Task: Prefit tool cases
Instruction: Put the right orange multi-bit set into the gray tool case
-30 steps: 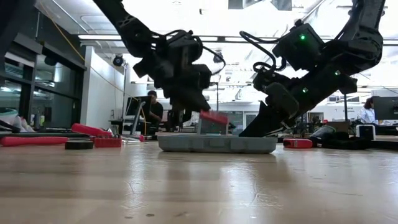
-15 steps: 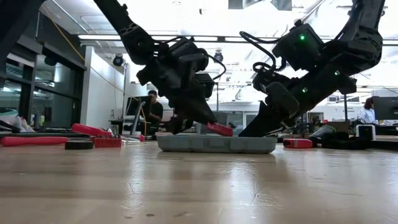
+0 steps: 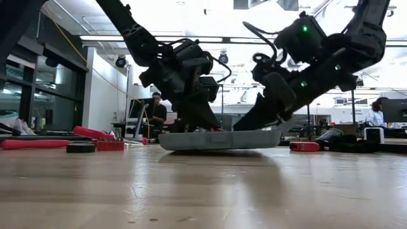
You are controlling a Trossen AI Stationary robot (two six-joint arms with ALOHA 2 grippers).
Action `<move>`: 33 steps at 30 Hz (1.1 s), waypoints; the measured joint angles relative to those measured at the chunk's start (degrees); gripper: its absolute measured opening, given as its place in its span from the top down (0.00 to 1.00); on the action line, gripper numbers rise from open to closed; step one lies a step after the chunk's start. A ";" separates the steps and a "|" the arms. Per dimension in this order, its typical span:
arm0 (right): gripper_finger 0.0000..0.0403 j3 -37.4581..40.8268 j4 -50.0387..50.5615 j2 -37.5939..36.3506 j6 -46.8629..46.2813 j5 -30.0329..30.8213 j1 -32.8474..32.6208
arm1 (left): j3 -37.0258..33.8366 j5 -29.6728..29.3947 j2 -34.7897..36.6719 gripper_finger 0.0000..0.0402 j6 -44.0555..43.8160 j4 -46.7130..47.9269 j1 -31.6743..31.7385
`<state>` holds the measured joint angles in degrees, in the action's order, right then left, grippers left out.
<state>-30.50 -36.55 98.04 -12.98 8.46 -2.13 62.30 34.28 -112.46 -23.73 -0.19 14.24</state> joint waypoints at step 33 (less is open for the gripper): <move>1.00 -2.34 18.01 -4.56 0.38 23.22 -9.49 | -0.28 -2.45 -0.86 1.00 -0.22 -3.07 -0.44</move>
<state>-32.84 -18.54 93.48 -12.60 31.68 -11.62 62.02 31.83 -113.33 -23.94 -3.26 13.80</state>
